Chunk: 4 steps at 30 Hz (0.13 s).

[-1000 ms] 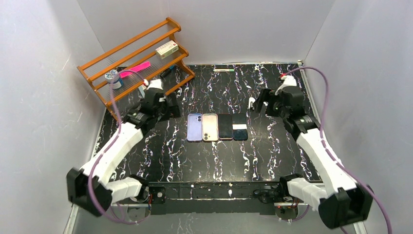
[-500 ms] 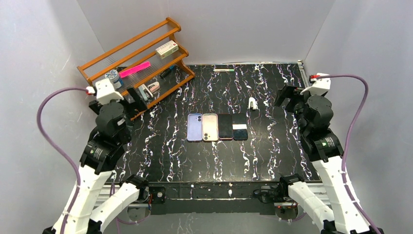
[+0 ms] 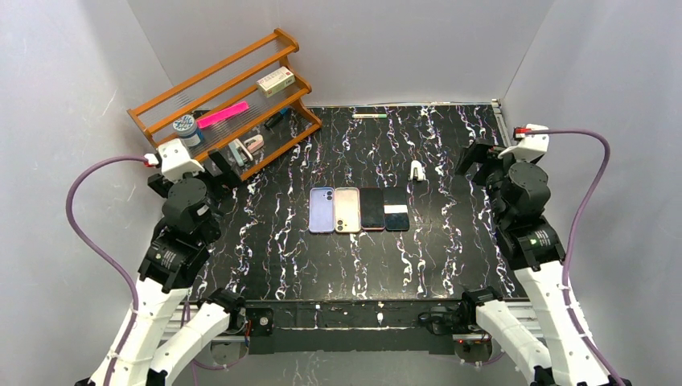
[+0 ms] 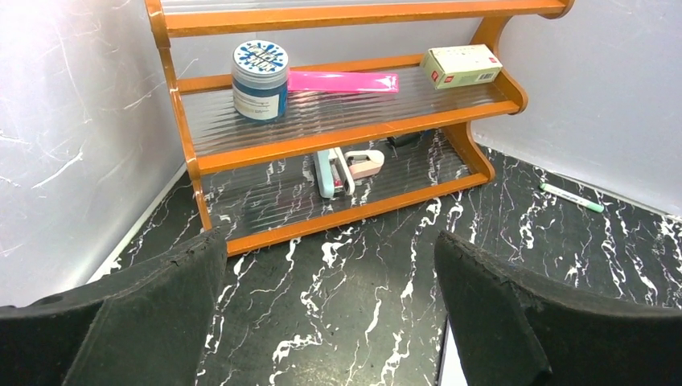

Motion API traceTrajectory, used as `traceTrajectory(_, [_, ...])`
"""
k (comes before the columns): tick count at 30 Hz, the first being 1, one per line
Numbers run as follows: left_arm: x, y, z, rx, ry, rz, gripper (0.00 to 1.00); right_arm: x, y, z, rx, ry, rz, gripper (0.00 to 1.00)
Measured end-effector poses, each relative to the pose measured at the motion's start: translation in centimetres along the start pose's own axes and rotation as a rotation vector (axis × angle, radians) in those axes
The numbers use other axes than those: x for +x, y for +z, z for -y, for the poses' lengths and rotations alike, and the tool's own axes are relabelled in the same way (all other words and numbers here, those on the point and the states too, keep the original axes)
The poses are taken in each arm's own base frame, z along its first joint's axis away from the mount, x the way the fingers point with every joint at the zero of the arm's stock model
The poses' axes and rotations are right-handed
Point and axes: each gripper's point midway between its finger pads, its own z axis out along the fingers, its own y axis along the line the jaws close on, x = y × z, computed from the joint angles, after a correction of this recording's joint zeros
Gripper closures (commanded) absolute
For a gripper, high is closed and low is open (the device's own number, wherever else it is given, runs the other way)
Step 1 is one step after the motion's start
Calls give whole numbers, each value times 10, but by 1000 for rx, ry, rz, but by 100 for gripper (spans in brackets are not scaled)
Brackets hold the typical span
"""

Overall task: Take the phone out of the phone case
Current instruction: Reset both arms

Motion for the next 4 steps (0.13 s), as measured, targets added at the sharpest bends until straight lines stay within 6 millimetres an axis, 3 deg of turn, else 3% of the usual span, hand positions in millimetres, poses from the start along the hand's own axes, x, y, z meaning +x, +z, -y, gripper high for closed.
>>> traceTrajectory(4, [5,2,1,-2,4,-4,2,7,4,0,3,-4,-18,1])
